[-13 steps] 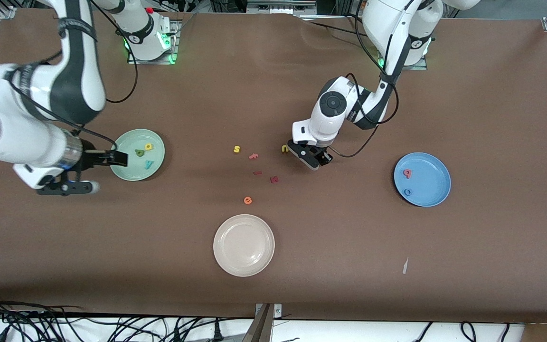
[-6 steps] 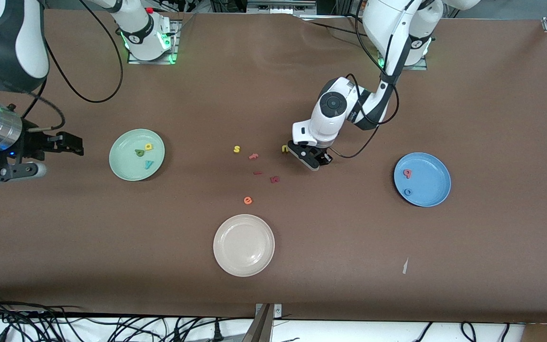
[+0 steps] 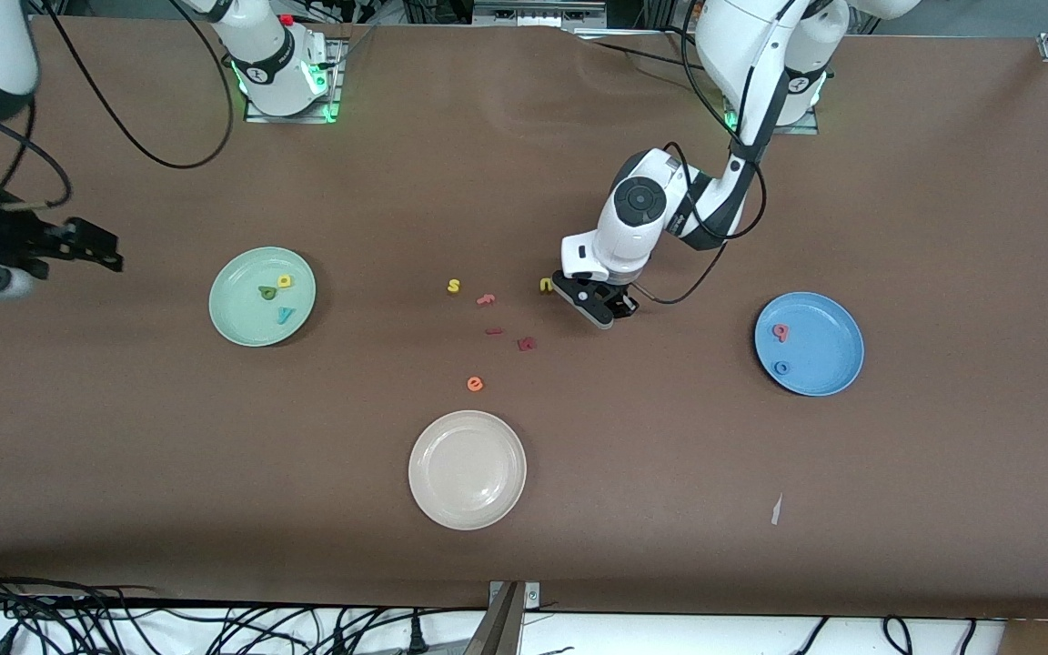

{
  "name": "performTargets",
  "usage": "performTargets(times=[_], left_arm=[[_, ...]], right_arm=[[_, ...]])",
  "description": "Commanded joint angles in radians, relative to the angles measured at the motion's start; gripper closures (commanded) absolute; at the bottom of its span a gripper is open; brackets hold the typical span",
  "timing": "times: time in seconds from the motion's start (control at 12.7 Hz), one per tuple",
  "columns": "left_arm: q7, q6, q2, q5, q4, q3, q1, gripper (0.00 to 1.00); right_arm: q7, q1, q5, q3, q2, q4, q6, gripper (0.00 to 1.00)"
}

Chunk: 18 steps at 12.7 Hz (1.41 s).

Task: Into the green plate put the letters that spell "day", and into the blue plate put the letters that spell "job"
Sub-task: 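Grasp the teal j with the left gripper while the right gripper retracts, then carry the teal j to the blue plate and release it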

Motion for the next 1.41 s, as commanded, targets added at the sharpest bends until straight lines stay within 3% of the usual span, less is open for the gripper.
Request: performTargets(times=[0.0,0.16,0.31,0.55,0.78,1.02,1.33], left_arm=[[0.011,-0.013,-0.009,0.021,0.013,0.006,0.012,1.0],[0.011,-0.037,-0.027,0.023,0.013,0.006,0.04,1.0],[0.011,-0.051,-0.041,0.023,0.013,0.006,0.057,1.0],[0.011,-0.092,-0.069,0.024,0.013,0.005,0.087,1.0],[0.013,-0.134,-0.098,0.024,0.014,0.006,0.129,1.0],[0.109,-0.166,-0.133,0.023,0.011,0.005,0.213,1.0],[0.145,-0.313,-0.213,0.029,-0.008,0.006,0.371,1.0]], right_arm=[[0.005,-0.093,-0.019,0.117,-0.053,0.02,-0.01,0.0],[0.002,-0.097,-0.012,0.111,-0.053,0.035,-0.044,0.0],[-0.001,-0.097,0.002,0.067,-0.036,0.051,-0.14,0.0],[-0.001,-0.097,0.016,0.062,-0.039,0.061,-0.148,0.0],[-0.006,-0.095,0.058,0.008,-0.039,0.093,-0.159,0.0],[-0.006,-0.095,0.053,0.007,-0.036,0.091,-0.173,0.0],[-0.006,-0.089,0.048,0.015,-0.027,0.094,-0.17,0.0]])
